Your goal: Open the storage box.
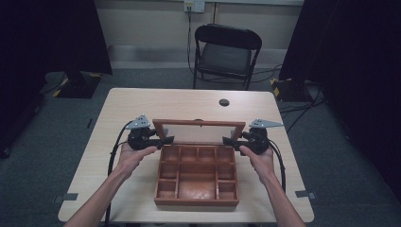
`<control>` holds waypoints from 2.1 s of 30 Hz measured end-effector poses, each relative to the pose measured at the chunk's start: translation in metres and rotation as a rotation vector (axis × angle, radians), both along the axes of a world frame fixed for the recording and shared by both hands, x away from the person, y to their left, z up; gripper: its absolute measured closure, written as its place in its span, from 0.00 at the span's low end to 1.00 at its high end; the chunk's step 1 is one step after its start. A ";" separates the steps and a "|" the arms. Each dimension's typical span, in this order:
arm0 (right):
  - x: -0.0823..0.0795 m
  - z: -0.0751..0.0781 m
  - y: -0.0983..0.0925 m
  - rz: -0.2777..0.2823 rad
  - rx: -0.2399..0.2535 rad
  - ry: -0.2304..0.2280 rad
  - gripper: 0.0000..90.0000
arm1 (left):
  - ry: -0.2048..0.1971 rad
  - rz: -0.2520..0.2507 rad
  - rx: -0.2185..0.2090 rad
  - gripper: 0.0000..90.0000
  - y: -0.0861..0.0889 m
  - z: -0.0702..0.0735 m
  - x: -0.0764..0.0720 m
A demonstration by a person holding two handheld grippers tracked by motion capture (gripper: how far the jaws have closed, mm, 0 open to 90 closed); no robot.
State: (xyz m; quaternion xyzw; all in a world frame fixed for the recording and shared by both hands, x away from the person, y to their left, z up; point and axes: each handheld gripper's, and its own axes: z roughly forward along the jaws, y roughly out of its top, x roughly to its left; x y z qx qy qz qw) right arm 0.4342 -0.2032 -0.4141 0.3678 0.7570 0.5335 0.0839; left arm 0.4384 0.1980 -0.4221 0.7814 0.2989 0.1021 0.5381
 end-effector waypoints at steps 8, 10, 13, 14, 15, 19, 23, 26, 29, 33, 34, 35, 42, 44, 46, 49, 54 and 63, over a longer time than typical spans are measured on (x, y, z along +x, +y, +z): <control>0.006 -0.006 0.000 -0.009 -0.007 0.013 0.48 | 0.036 0.009 0.015 0.57 -0.002 -0.010 0.008; 0.009 -0.009 0.000 -0.011 -0.012 0.020 0.49 | 0.030 0.012 0.014 0.57 -0.001 -0.011 0.009; 0.010 -0.011 0.000 -0.014 -0.015 0.024 0.49 | 0.031 0.007 0.015 0.58 -0.001 -0.011 0.010; 0.011 -0.012 0.000 -0.015 -0.018 0.025 0.49 | 0.030 0.006 0.014 0.58 -0.001 -0.011 0.011; 0.011 -0.012 0.000 -0.015 -0.018 0.025 0.49 | 0.030 0.006 0.014 0.59 -0.001 -0.011 0.011; 0.013 -0.018 0.001 -0.022 -0.028 0.032 0.51 | 0.031 0.011 0.011 0.59 -0.001 -0.012 0.013; 0.016 -0.020 0.003 -0.023 -0.040 0.027 0.53 | 0.034 0.019 0.010 0.60 -0.001 -0.012 0.015; 0.017 -0.021 0.003 -0.021 -0.047 0.025 0.54 | 0.031 0.018 0.007 0.60 0.000 -0.013 0.016; 0.019 -0.021 0.002 -0.017 -0.045 0.026 0.55 | 0.038 0.024 0.008 0.60 -0.001 -0.015 0.017; 0.020 -0.021 0.002 -0.018 -0.055 0.022 0.56 | 0.050 0.025 0.026 0.61 0.000 -0.020 0.018; 0.020 -0.021 0.002 -0.017 -0.058 0.018 0.57 | 0.054 0.031 0.026 0.61 0.000 -0.021 0.018; 0.020 -0.021 0.002 -0.017 -0.058 0.018 0.57 | 0.053 0.031 0.019 0.61 0.000 -0.022 0.018; 0.024 -0.023 0.003 -0.037 -0.046 0.024 0.57 | 0.063 0.037 0.042 0.61 -0.001 -0.028 0.022; 0.026 -0.024 0.003 -0.041 -0.040 0.025 0.57 | 0.070 0.044 0.031 0.62 0.000 -0.029 0.022; 0.026 -0.024 0.003 -0.044 -0.034 0.027 0.57 | 0.071 0.048 0.033 0.64 0.001 -0.030 0.023; 0.027 -0.025 0.003 -0.047 -0.034 0.026 0.58 | 0.071 0.047 0.024 0.65 0.001 -0.031 0.024; 0.031 -0.027 0.005 -0.060 -0.031 0.027 0.57 | 0.086 0.061 0.012 0.65 0.002 -0.033 0.026; 0.037 -0.031 0.007 -0.069 -0.020 0.047 0.56 | 0.110 0.073 -0.003 0.65 0.004 -0.037 0.029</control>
